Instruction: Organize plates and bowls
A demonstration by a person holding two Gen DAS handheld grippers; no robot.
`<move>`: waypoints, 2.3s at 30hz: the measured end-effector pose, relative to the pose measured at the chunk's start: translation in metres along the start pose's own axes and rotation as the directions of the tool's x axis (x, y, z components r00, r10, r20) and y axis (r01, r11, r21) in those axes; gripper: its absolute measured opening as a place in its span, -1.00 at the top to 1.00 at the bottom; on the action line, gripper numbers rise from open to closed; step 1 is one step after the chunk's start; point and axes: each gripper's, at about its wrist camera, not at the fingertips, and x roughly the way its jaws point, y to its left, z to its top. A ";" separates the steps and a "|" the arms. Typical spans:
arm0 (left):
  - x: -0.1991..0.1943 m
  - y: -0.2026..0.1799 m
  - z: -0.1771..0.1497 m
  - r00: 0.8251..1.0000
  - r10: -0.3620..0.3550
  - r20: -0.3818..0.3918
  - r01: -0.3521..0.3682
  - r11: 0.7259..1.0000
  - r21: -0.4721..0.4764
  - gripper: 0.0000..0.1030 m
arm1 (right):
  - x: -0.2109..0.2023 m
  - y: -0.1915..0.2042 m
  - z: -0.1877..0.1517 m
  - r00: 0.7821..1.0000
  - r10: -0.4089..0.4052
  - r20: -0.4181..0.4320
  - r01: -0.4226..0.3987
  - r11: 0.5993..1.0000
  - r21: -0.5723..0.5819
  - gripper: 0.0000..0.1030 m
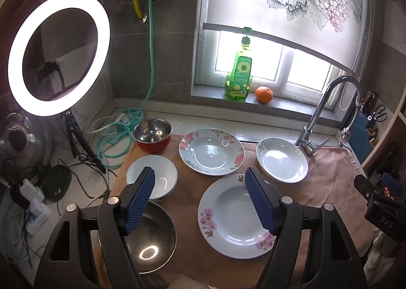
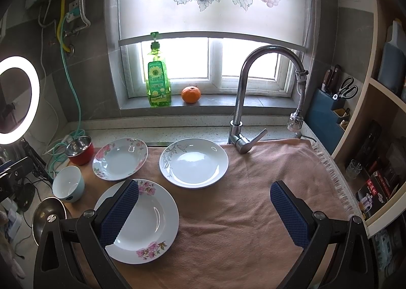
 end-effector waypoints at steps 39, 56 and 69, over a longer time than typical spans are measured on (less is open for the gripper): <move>0.001 0.000 0.000 1.000 -0.004 -0.004 0.004 1.000 0.001 -0.43 | 0.006 -0.002 -0.005 1.000 0.003 -0.025 -0.003 1.000 0.015 -0.99; 0.012 0.006 -0.007 0.999 -0.006 -0.041 0.006 1.000 -0.009 -0.43 | 0.015 -0.002 -0.008 0.999 0.011 -0.048 -0.011 1.000 0.008 -0.99; 0.036 0.019 -0.015 0.991 -0.023 -0.134 0.018 0.999 -0.038 -0.42 | 0.039 -0.014 -0.020 0.996 0.045 -0.079 -0.042 0.998 0.037 -0.99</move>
